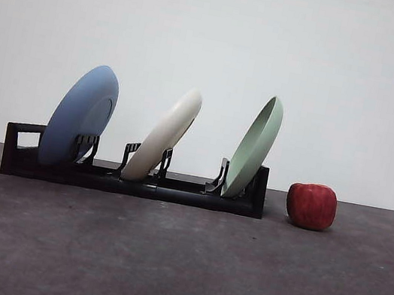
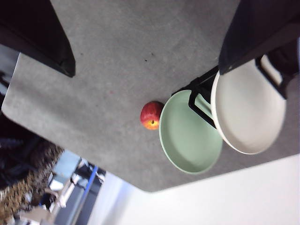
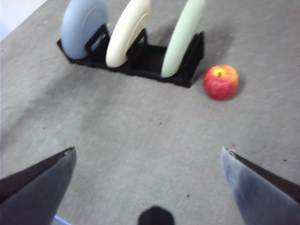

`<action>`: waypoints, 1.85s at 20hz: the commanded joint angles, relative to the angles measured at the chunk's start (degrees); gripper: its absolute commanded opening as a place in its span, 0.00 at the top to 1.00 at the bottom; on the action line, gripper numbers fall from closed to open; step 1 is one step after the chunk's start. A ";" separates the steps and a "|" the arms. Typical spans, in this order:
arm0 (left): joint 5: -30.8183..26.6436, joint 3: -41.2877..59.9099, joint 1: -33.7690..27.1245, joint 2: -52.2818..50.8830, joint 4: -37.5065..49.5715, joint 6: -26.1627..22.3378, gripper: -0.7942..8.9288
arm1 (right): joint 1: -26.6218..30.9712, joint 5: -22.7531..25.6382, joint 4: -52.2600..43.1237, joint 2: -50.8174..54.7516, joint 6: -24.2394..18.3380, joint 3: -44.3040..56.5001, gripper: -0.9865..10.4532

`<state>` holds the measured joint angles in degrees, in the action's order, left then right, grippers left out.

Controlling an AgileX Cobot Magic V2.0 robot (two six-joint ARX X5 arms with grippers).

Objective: Take the yellow plate from the plate rack,put the plate on the table,take the apple from the table,put the apple in the plate

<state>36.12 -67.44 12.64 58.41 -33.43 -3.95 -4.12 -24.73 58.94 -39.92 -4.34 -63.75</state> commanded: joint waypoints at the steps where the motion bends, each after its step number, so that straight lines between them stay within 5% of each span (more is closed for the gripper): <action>1: -0.13 -3.13 2.36 8.59 3.43 -4.39 0.30 | -0.04 -0.42 0.13 -1.16 -0.17 -0.28 0.42; 10: -8.92 -16.02 7.26 38.07 14.73 -11.82 0.30 | -0.04 -0.42 0.98 -5.33 -0.20 -0.28 0.42; 26: -16.70 -16.02 9.22 50.51 26.77 -12.55 0.31 | -0.04 -0.42 0.37 -7.23 -0.24 -0.28 0.42; 30: -16.68 -16.02 9.68 50.51 26.56 -12.57 0.68 | -0.04 -0.39 -0.66 -7.23 -0.22 -0.28 0.42; 37: -16.41 -16.02 9.68 50.51 23.45 -12.57 0.82 | -0.04 -0.39 -0.61 -7.23 -0.22 -0.28 0.42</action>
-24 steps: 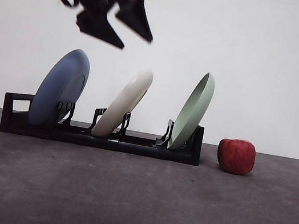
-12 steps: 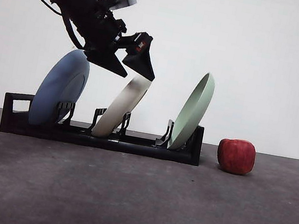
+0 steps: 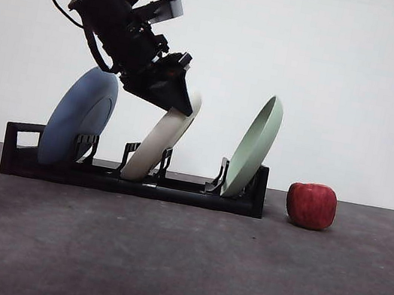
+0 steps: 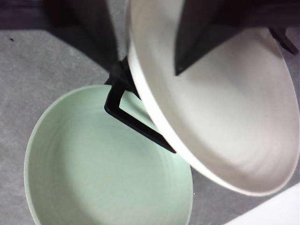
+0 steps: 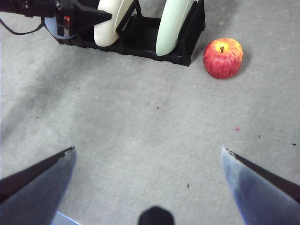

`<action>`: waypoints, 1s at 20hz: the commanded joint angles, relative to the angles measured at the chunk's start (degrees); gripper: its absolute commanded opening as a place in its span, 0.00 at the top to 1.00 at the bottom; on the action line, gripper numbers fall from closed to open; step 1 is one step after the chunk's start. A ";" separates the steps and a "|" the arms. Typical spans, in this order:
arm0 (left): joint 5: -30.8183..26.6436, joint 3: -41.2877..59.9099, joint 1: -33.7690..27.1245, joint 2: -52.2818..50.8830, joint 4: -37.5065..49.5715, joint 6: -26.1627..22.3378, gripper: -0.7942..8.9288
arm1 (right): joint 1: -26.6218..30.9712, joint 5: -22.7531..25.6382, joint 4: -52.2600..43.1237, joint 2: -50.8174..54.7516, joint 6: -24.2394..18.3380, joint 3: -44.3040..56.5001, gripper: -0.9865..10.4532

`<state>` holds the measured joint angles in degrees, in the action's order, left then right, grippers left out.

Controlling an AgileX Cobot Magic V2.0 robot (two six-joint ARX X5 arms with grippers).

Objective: Take the yellow plate from the plate rack,put the plate on the table,take the apple from the table,put the apple in the plate

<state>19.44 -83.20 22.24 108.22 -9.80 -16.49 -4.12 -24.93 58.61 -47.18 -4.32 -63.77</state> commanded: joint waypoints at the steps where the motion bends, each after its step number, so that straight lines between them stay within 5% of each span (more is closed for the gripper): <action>1: 0.52 -0.26 0.09 0.70 -0.35 -0.02 0.83 | -0.04 -0.20 -0.28 0.02 -0.24 -0.26 0.42; 6: 3.50 -0.26 0.09 0.70 -1.51 0.04 0.93 | -0.04 -0.20 -0.28 0.02 -0.26 -0.26 0.42; 20: 5.22 -2.03 0.02 -8.74 -4.50 4.20 0.93 | -0.04 -0.22 -0.33 0.02 -0.26 -0.26 0.42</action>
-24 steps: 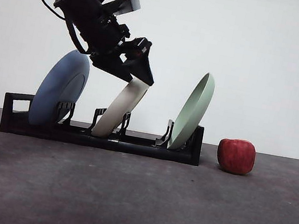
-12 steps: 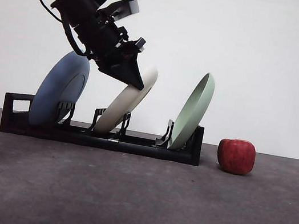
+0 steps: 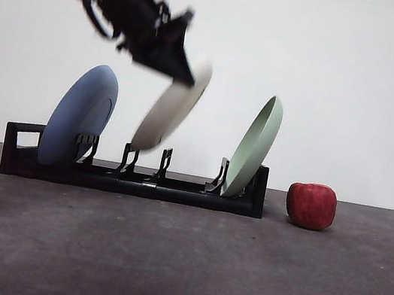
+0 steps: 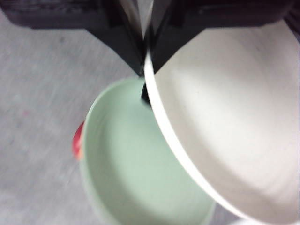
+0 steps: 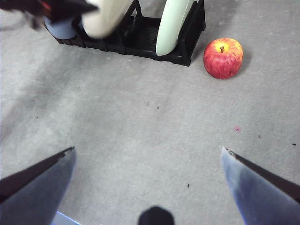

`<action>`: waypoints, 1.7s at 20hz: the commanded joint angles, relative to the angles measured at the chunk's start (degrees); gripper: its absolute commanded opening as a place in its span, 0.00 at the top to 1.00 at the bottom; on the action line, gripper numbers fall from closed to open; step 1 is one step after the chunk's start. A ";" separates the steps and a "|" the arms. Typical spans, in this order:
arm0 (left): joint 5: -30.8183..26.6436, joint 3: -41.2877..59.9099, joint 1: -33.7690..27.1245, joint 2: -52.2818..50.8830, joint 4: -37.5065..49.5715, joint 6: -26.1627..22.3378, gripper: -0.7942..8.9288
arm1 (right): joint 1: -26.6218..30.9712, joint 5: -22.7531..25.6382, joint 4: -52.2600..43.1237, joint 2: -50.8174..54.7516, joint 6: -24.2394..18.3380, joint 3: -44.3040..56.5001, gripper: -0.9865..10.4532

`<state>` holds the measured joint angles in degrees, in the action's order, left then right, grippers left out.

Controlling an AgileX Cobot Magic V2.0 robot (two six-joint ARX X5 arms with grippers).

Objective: Take the yellow plate from the plate rack,put the plate on the table,take the apple from the table,put the apple in the plate

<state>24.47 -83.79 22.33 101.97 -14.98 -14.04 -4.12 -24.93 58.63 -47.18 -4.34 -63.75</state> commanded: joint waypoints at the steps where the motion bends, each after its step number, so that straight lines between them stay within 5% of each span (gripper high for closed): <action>1: 1.53 -1.60 -0.07 -4.28 0.70 2.58 0.93 | -0.04 -0.22 -0.35 0.02 -0.24 -0.28 0.42; 4: 2.95 -1.60 0.04 -10.36 -2.45 3.54 0.93 | -0.04 -0.22 -0.37 0.02 -0.17 -0.28 0.42; 7: 1.97 -1.60 1.38 -17.64 -12.20 -0.76 0.93 | -0.04 -0.22 -1.05 0.02 -0.17 -0.28 0.42; 12: -10.86 -1.60 9.38 -27.76 -30.88 -10.67 0.92 | -0.04 -0.28 -2.25 -0.35 -0.17 -0.28 0.42; 18: -28.24 -1.01 24.70 -26.88 -44.39 -12.07 0.92 | -0.04 -2.10 -3.15 -0.68 0.04 -0.28 0.42; 28: -37.88 0.66 35.50 -10.21 -46.45 -7.72 0.92 | -0.04 -2.16 -3.19 -0.68 0.07 -0.28 0.42; 34: -40.50 13.84 37.99 -9.35 -34.45 -2.64 0.92 | -0.04 -2.16 -3.19 -0.68 0.04 -0.28 0.42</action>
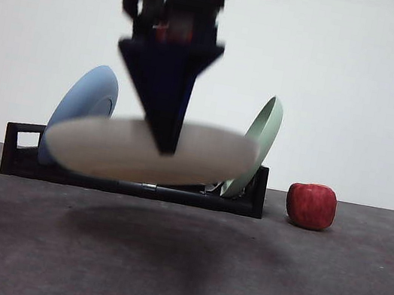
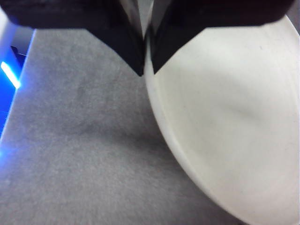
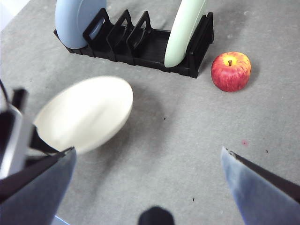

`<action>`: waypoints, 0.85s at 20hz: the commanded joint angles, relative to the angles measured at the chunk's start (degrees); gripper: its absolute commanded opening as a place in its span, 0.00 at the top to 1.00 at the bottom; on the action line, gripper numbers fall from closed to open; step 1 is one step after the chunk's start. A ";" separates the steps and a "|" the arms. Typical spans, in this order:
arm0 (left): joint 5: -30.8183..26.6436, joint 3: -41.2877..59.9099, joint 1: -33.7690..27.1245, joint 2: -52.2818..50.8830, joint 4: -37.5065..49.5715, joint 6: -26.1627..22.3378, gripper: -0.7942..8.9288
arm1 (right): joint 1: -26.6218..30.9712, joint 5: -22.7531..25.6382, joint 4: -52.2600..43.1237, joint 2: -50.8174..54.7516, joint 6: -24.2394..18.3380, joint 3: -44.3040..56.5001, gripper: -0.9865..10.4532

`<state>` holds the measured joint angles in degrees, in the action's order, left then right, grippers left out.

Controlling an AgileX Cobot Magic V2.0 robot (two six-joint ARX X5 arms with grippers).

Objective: Take the yellow plate from the plate rack,put the plate on the table,take the apple from the table,put the apple in the plate

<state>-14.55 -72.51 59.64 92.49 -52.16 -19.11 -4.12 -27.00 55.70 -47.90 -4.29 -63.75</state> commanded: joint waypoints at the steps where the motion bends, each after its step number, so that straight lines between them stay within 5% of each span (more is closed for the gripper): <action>1: -2.01 4.59 1.33 0.15 5.07 3.13 0.92 | -0.04 -0.09 -0.28 0.04 -0.02 -0.28 0.42; 10: -8.39 17.77 4.46 0.33 18.86 8.72 0.92 | -0.04 -0.09 -0.39 0.04 -0.02 -0.28 0.42; 17: -0.04 17.81 4.44 0.42 20.55 9.05 0.91 | -0.04 -0.24 -0.28 0.04 0.04 -0.28 0.42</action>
<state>-16.27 -55.13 63.92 92.49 -31.97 -10.85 -4.12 -27.14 55.68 -47.90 -4.29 -63.75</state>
